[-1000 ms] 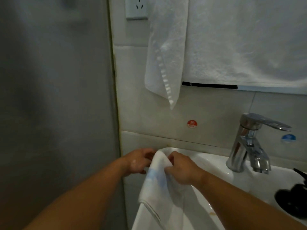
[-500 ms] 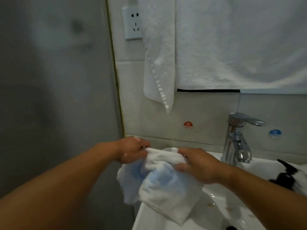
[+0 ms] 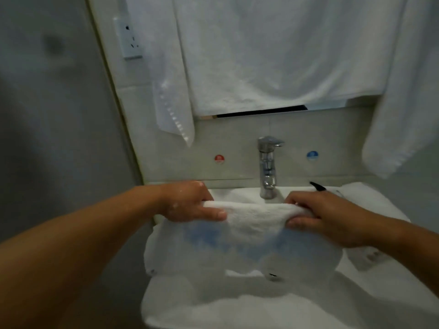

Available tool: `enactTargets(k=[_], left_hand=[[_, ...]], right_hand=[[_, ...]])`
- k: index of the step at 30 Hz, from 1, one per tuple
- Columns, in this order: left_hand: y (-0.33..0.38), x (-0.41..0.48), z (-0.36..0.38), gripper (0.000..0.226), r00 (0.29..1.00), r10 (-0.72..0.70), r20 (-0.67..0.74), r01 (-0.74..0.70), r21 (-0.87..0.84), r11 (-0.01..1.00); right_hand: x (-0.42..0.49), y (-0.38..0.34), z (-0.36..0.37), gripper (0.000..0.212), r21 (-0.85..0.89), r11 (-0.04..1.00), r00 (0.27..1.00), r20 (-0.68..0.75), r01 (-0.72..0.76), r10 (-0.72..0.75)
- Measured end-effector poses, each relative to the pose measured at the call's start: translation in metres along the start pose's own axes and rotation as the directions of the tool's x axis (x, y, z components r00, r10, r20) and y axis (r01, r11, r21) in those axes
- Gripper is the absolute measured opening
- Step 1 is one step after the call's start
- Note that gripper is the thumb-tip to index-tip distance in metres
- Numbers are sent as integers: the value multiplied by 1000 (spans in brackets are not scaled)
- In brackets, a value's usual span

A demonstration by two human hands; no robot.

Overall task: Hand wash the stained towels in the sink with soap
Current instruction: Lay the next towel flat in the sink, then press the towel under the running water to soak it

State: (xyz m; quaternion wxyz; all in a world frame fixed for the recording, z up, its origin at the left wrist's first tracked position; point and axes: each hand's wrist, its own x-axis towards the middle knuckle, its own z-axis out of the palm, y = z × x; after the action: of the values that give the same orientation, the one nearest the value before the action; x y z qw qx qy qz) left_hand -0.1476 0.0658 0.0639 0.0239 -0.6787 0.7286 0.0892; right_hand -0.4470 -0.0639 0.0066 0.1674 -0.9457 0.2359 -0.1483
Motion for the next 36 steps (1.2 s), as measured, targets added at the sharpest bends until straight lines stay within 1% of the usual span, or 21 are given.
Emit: enactTargets(k=[2, 5, 7, 9, 11, 12, 13, 14, 15, 16, 17, 19, 22, 24, 26, 28, 30, 31, 33, 35, 36], left_hand=[[14, 5, 9, 58, 992, 8, 122, 3, -91, 996], [26, 9, 20, 45, 959, 32, 283, 14, -159, 987], [29, 9, 28, 33, 926, 57, 373, 44, -257, 966], [33, 7, 38, 25, 886, 106, 452, 82, -378, 922], [33, 9, 48, 22, 853, 135, 504, 127, -450, 884], [31, 13, 55, 23, 857, 100, 506, 154, -437, 886], [30, 18, 62, 30, 872, 23, 489, 190, -382, 904], [26, 26, 71, 43, 887, -86, 453, 229, -271, 935], [24, 33, 80, 56, 901, -190, 391, 257, -128, 958], [21, 39, 91, 62, 914, -249, 320, 261, 6, 965], [19, 46, 103, 60, 932, -263, 249, 249, 88, 965], [11, 60, 124, 43, 952, -279, 124, 270, 86, 959], [-1, 71, 143, 27, 939, -343, -27, 340, -83, 937], [-4, 74, 152, 28, 923, -370, -106, 362, -90, 928], [-8, 75, 160, 38, 921, -354, -161, 353, -32, 935], [-12, 75, 161, 44, 930, -294, -221, 311, 49, 949], [-15, 74, 159, 41, 937, -246, -249, 252, -8, 968], [-15, 73, 159, 41, 949, -230, -216, 213, -95, 972], [-11, 69, 162, 55, 983, -174, -59, 157, -223, 962], [-8, 65, 167, 77, 985, -141, 101, 162, -243, 956], [-9, 65, 170, 83, 979, -140, 146, 170, -223, 960]], right_hand=[[-18, 7, -17, 14, -41, 999, 999, 44, 14, -12], [-40, 22, -37, 25, -3, 999, 982, 182, -45, 45], [-55, 34, -45, 32, 106, 985, 944, 318, -134, 95], [-67, 42, -49, 35, 199, 945, 875, 463, -261, 145], [-69, 46, -44, 33, 187, 923, 824, 534, -335, 191], [-66, 49, -37, 28, 138, 929, 823, 521, -344, 227], [-62, 53, -28, 21, 51, 941, 840, 469, -336, 274], [-56, 56, -18, 16, -60, 944, 862, 392, -324, 321], [-52, 60, -6, 17, -163, 936, 881, 319, -313, 350], [-48, 63, 9, 22, -252, 921, 894, 264, -298, 362], [-45, 64, 22, 28, -348, 896, 899, 238, -274, 367], [-45, 59, 41, 32, -495, 837, 901, 215, -232, 377], [-47, 57, 51, 38, -605, 767, 914, 153, -213, 375], [-49, 54, 55, 37, -657, 720, 928, 85, -221, 362], [-51, 47, 57, 27, -684, 692, 939, 27, -233, 342], [-45, 35, 51, 18, -633, 724, 955, -86, -272, 284], [-30, 25, 36, 20, -424, 842, 937, -247, -334, 247], [-20, 20, 27, 24, -263, 903, 914, -321, -339, 249], [4, 14, 11, 43, -6, 956, 865, -427, -293, 263], [29, 10, -4, 64, 110, 963, 833, -484, -248, 270], [41, 8, -11, 71, 159, 959, 822, -494, -234, 282]])
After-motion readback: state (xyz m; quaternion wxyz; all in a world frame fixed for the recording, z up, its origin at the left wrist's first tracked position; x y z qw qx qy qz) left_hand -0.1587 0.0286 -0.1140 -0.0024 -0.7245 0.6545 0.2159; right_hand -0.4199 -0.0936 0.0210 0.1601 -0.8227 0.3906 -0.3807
